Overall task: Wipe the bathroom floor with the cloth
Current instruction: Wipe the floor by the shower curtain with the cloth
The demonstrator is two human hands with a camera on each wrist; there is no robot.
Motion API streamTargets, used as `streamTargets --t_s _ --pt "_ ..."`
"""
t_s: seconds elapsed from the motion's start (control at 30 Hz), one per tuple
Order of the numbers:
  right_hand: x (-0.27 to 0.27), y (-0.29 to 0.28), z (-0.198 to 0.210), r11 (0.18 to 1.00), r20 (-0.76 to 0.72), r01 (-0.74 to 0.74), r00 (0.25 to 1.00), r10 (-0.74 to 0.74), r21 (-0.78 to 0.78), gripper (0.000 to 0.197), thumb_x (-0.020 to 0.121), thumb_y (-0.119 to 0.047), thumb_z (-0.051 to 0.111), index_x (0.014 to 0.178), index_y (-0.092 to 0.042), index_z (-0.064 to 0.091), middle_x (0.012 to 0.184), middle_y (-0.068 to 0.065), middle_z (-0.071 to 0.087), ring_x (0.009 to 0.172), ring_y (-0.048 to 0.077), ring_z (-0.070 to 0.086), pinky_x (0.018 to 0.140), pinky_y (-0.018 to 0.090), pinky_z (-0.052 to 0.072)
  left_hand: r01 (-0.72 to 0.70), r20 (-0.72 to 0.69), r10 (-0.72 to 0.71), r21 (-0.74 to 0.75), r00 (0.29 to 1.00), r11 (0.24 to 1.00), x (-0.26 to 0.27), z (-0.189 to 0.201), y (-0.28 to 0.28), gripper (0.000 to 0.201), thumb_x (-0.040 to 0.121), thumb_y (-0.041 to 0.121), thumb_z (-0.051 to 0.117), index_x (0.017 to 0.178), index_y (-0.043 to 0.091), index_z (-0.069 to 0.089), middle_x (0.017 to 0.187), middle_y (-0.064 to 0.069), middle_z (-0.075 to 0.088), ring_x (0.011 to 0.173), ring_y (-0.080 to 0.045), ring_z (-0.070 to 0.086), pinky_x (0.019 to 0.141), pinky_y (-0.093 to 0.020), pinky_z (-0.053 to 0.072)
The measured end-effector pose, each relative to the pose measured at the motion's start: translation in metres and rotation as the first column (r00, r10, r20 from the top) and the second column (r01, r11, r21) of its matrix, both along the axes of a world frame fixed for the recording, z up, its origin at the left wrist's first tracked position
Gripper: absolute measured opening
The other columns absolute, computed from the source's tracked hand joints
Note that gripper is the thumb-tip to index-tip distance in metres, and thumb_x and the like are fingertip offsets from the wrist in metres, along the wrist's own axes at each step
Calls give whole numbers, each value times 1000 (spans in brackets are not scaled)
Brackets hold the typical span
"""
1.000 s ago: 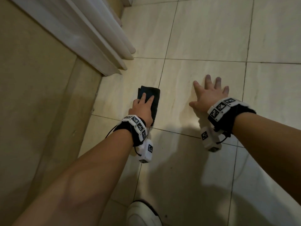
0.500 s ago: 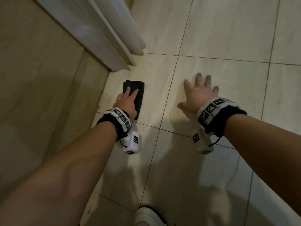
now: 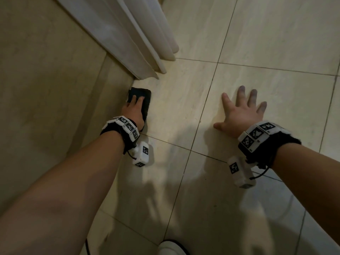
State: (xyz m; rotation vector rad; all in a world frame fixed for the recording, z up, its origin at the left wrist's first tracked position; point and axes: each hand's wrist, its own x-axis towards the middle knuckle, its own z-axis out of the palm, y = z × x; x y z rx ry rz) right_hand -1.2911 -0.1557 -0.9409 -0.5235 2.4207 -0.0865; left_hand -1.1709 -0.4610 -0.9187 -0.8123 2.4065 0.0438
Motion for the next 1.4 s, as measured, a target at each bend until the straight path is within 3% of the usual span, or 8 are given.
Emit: streamTargets --t_s 0.2,0.4,0.47,0.6,0.7,0.83,1.13,1.4 --pt "1 1 3 1000 10 5 1000 -5 -26 103 85 -60 63 155 -38 -9 159 7 -31 144 40 -29 114 67 -7 -12 53 9 49 999 999 3 10 30 91 89 2 57 157 32 4 165 0 -5 141 -39 20 114 -43 29" --pt "1 3 11 999 15 -6 1000 6 -36 102 84 -55 66 155 -36 -5 161 8 -26 145 41 -26 115 67 -5 197 -18 -196 120 980 973 0 11 123 95 86 9 64 155 36 6 164 2 -7 139 -33 18 110 -45 37" --pt "-6 7 18 999 28 -16 999 18 -41 99 82 -47 70 155 -36 3 164 8 -15 148 41 -16 116 67 3 266 -27 -265 94 964 959 -2 9 145 95 86 13 65 155 35 5 164 1 -8 139 -32 18 105 -46 41" --pt "-35 25 36 993 -13 9 1000 -10 -114 85 83 -49 70 151 -32 22 154 6 28 141 38 24 108 59 33 281 5 -283 94 959 955 -6 9 151 96 86 14 63 155 34 1 164 -1 -11 141 -32 15 104 -46 41" --pt "-46 41 31 998 -57 49 997 -51 -43 80 79 -56 68 144 -35 27 161 6 11 145 44 9 113 66 20 288 15 -291 98 957 953 -16 10 150 95 86 12 62 155 34 0 164 0 -11 143 -31 13 106 -45 39" --pt "-42 47 15 999 -30 42 999 -42 -3 92 78 -61 66 150 -37 15 164 4 -8 148 45 -10 115 68 6 320 1 -322 103 947 942 -44 9 151 93 87 12 59 155 35 1 164 1 -11 143 -31 12 107 -45 39" --pt "-40 45 2 998 -37 69 997 -69 -3 98 86 -59 61 155 -41 -6 162 2 -25 146 41 -23 116 66 -4 297 -14 -297 115 955 948 -117 6 144 89 88 10 54 156 37 3 164 2 -9 145 -30 10 110 -46 35" --pt "-41 48 -8 994 -17 94 995 -95 -57 100 84 -63 60 153 -44 -8 161 -1 -28 145 37 -29 115 63 -11 188 -11 -188 143 982 972 -138 5 105 91 85 4 48 155 39 2 164 5 -7 147 -28 8 115 -50 29"
